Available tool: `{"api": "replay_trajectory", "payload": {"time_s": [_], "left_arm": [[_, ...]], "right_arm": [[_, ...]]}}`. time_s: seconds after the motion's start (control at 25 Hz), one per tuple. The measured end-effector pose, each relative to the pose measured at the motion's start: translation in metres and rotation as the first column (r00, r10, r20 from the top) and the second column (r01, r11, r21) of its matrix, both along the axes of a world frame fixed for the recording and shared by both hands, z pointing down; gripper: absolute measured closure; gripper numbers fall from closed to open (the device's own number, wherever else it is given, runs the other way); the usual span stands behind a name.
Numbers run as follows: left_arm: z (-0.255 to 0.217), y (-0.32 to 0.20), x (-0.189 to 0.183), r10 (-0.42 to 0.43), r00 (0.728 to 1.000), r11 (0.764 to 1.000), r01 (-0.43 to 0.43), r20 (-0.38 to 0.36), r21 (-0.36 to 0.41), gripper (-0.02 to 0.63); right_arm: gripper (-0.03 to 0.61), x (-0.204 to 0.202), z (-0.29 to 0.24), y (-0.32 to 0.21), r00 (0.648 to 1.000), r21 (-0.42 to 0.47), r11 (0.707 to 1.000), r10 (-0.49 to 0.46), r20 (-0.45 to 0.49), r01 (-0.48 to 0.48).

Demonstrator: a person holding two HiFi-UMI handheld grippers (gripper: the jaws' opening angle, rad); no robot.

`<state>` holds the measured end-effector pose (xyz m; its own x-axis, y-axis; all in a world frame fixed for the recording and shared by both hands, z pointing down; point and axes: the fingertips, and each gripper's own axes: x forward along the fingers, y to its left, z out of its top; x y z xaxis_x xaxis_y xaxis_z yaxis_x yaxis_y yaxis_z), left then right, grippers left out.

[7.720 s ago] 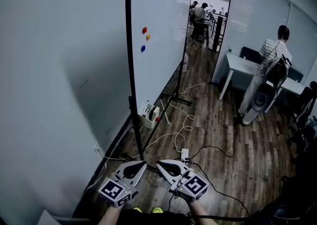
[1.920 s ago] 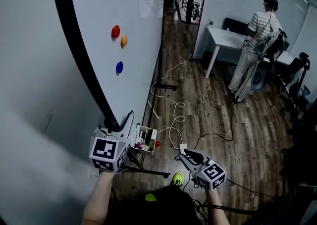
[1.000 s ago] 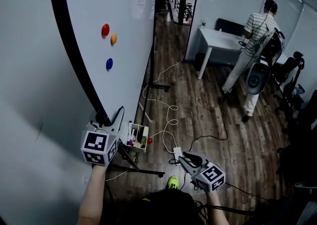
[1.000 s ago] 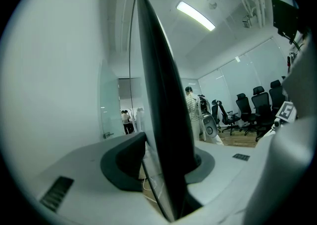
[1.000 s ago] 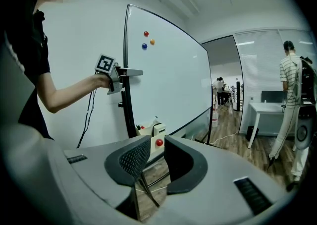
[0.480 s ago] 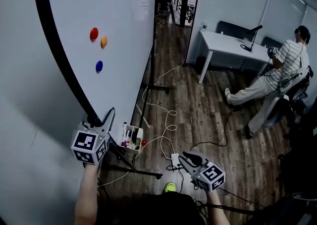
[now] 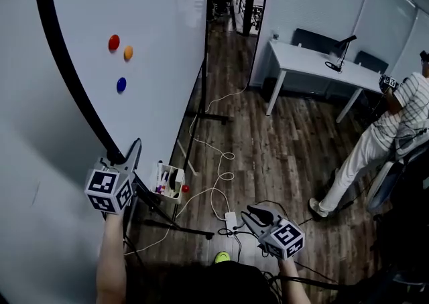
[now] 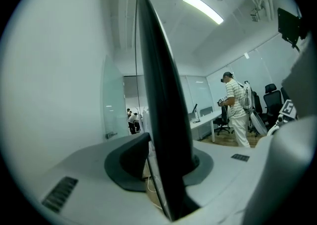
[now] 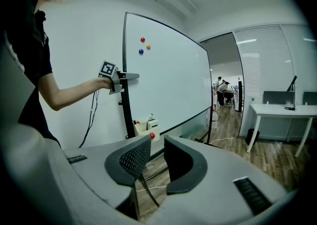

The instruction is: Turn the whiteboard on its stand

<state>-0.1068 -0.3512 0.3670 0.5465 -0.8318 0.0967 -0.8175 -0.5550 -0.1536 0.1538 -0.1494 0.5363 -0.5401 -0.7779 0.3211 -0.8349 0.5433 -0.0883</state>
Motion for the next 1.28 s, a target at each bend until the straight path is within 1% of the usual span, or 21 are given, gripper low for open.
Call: {"api": "replay_trajectory", "payload": {"time_s": [0.16, 0.32, 0.56, 0.76, 1.04, 1.08, 1.28], "left_arm": [[0.0, -0.015, 0.003, -0.023, 1.0, 1.0, 0.023, -0.02, 0.007, 0.493], [0.017, -0.024, 0.004, -0.031, 0.999, 1.0, 0.031, -0.016, 0.006, 0.499], [-0.013, -0.05, 0.031, -0.03, 0.999, 1.0, 0.03, -0.013, 0.0, 0.5], [-0.01, -0.061, 0.03, -0.034, 0.999, 0.999, 0.034, -0.022, -0.001, 0.5], [-0.009, -0.06, 0.029, -0.028, 0.999, 1.0, 0.028, -0.029, 0.01, 0.497], [-0.009, -0.059, 0.029, -0.03, 0.999, 0.999, 0.031, -0.034, 0.013, 0.492], [-0.001, -0.049, 0.021, -0.028, 0.995, 1.0, 0.028, -0.093, 0.0, 0.403]], "right_arm": [[0.499, 0.019, 0.003, -0.008, 1.0, 0.001, 1.0, 0.01, -0.002, -0.01], [0.5, 0.02, 0.011, -0.016, 1.0, 0.017, 1.0, 0.005, 0.002, -0.006], [0.5, 0.037, -0.013, -0.023, 1.0, 0.008, 1.0, -0.02, 0.013, 0.019], [0.5, 0.043, -0.01, -0.018, 1.0, 0.013, 1.0, -0.009, 0.014, 0.009], [0.5, 0.048, -0.009, -0.012, 1.0, 0.025, 1.0, -0.01, 0.028, 0.009], [0.5, 0.049, -0.01, -0.011, 1.0, 0.025, 1.0, -0.011, 0.029, 0.01], [0.5, 0.043, -0.007, -0.008, 0.999, 0.02, 1.0, -0.019, 0.05, 0.018]]}}
